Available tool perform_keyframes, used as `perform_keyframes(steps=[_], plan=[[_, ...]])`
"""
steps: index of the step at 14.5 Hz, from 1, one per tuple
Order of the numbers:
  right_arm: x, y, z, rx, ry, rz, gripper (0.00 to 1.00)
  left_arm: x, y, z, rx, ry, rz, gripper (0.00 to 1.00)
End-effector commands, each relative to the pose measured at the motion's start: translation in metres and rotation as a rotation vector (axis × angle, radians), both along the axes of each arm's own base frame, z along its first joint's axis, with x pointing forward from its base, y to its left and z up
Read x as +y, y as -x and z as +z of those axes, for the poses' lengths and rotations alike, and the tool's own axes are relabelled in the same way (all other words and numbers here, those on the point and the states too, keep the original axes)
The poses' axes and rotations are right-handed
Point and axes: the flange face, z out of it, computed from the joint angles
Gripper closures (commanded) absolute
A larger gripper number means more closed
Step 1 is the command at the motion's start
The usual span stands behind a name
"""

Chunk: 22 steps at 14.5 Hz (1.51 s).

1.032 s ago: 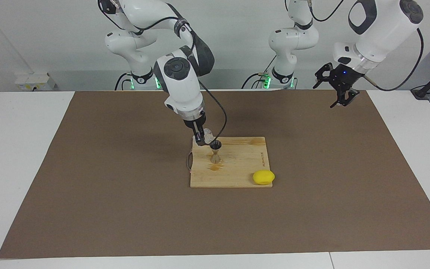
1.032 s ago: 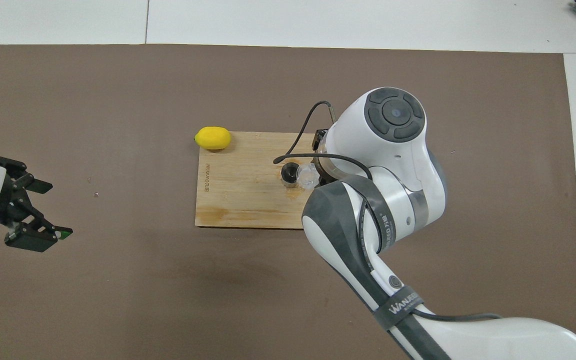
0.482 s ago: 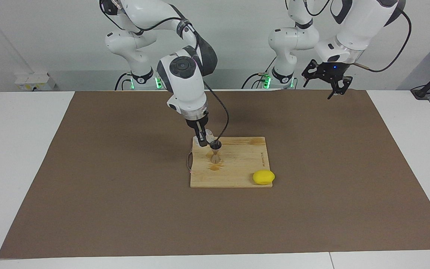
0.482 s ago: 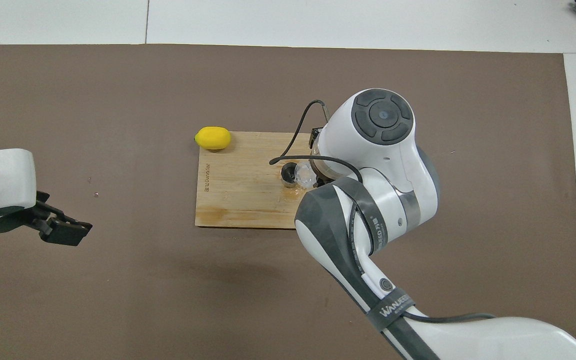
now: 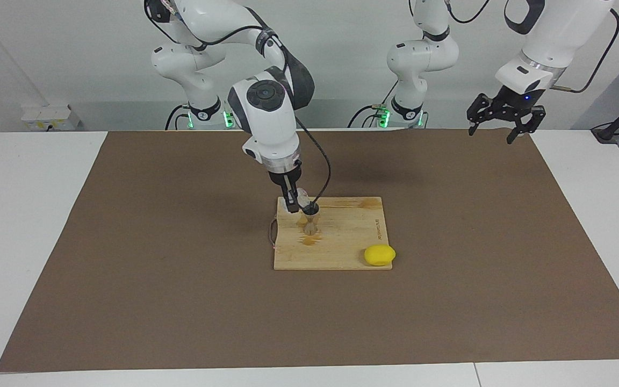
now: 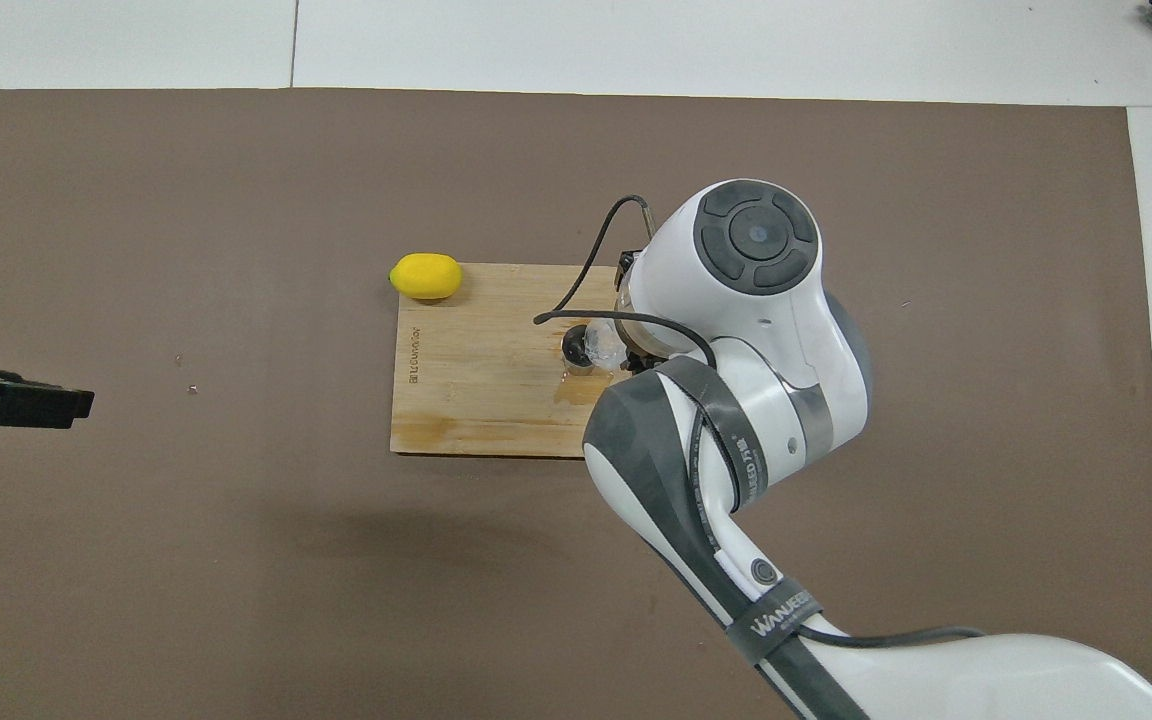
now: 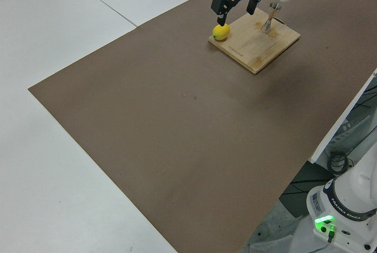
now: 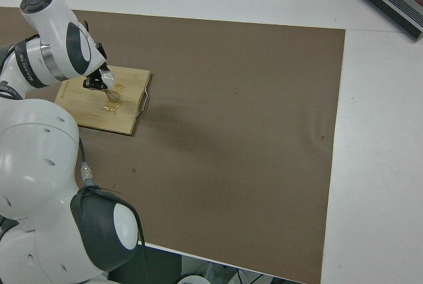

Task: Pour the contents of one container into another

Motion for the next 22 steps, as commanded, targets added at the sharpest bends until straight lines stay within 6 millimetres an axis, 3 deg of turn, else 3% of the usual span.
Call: perform_keyframes(steps=[1, 3, 6, 11, 16, 21, 22], plan=[[0.005, -0.005, 0.002, -0.026, 0.014, -0.021, 1.0, 0.014, 0.002, 0.0, -0.004, -0.008, 0.193, 0.0], [0.005, -0.005, 0.002, -0.03, 0.012, -0.026, 1.0, 0.038, 0.005, 0.0, 0.013, -0.005, 0.27, 0.0], [0.013, -0.002, 0.001, -0.042, 0.005, -0.04, 1.0, 0.036, 0.0, 0.006, -0.023, -0.008, 0.274, 0.0], [0.016, 0.001, -0.002, -0.046, 0.026, -0.024, 1.0, 0.044, -0.028, 0.022, -0.016, -0.009, 0.278, 0.0], [0.013, 0.002, -0.006, -0.041, 0.055, 0.004, 1.0, 0.036, -0.058, 0.015, 0.016, -0.029, 0.247, 0.0], [0.011, 0.003, -0.008, -0.051, 0.087, 0.05, 1.0, 0.008, -0.088, -0.001, 0.055, -0.048, 0.188, 0.0], [0.011, 0.003, -0.008, -0.049, 0.088, 0.051, 1.0, 0.013, -0.088, -0.001, 0.054, -0.055, 0.196, 0.0]])
